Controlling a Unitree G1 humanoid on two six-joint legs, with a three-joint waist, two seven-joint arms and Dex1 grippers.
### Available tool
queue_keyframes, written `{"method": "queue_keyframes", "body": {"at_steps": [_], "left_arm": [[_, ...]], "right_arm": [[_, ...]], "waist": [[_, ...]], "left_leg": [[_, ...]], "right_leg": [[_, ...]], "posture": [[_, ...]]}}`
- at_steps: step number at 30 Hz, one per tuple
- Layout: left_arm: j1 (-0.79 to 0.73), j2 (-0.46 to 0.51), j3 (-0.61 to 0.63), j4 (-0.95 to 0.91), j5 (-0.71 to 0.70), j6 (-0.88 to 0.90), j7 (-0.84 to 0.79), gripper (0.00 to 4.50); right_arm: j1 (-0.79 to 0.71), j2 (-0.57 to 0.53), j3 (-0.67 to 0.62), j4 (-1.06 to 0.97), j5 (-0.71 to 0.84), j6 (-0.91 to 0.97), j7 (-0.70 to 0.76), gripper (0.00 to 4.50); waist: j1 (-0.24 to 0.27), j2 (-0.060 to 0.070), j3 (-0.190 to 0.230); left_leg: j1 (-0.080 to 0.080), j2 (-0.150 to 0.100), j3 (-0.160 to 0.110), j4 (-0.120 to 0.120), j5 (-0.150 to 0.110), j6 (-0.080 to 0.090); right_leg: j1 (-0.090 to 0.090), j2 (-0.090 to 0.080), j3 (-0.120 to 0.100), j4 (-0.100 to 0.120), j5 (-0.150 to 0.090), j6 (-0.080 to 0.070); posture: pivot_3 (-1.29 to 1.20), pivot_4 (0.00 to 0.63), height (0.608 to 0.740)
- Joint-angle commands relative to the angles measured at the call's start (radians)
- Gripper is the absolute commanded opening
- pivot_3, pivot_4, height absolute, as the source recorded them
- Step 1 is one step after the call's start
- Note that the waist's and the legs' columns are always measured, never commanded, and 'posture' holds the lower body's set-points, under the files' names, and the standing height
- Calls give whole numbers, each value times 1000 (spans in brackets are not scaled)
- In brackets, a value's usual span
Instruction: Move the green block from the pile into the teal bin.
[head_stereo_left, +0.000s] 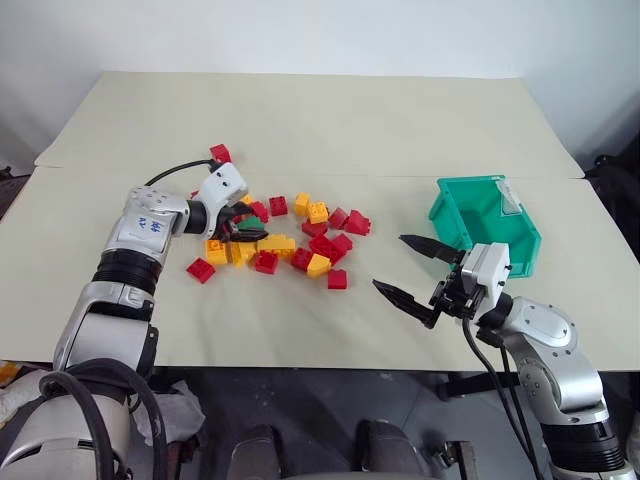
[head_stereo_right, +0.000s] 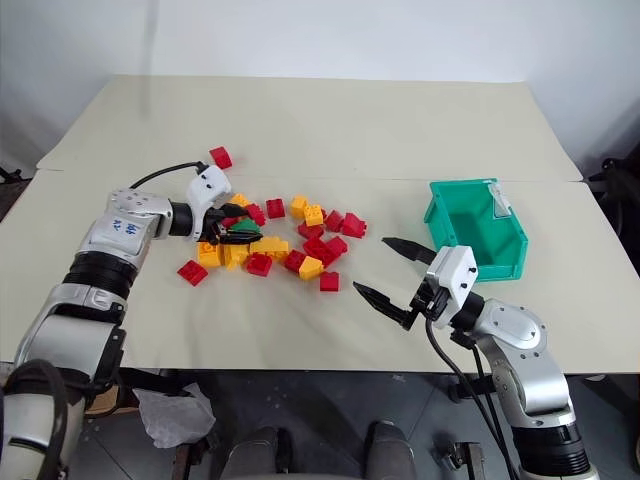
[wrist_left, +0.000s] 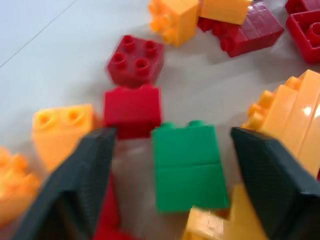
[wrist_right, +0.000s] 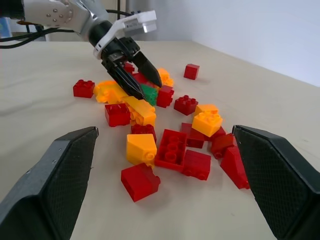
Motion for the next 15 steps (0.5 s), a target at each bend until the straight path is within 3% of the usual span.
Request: {"method": "queue_keyframes", "body": {"at_steps": [1,4,11,15], "left_arm": [[-27,6,-27,56,58,-29,-20,2351],[-55,9,-27,106,79,-47,-23,1520],[-127,11,56,160,25,-118,-60,1522],[-182,-1,110,109,-46,-155,-195,1522]], "right_arm": [[-3,-4,-28,-40,13,-15,-6,4500],[-4,-6,-31,-45,13,-14,-9,4500],[22,-5,-38,-69,12,-13,-27,4500],[62,-14,-60,-101,15,-7,-46,4500]], "waist": [[0,0,0],[2,0,0],[4,0,0],[9,-2,1]], "left_leg": [[0,0,0,0,0,0],[0,0,0,0,0,0],[0,0,0,0,0,0],[-2,0,-1,0,0,0]], "right_leg": [[0,0,0,0,0,0],[0,0,0,0,0,0],[0,0,0,0,0,0],[0,0,-1,0,0,0]], "posture": [[0,150,740],[0,150,740],[0,150,740],[0,150,740]]}}
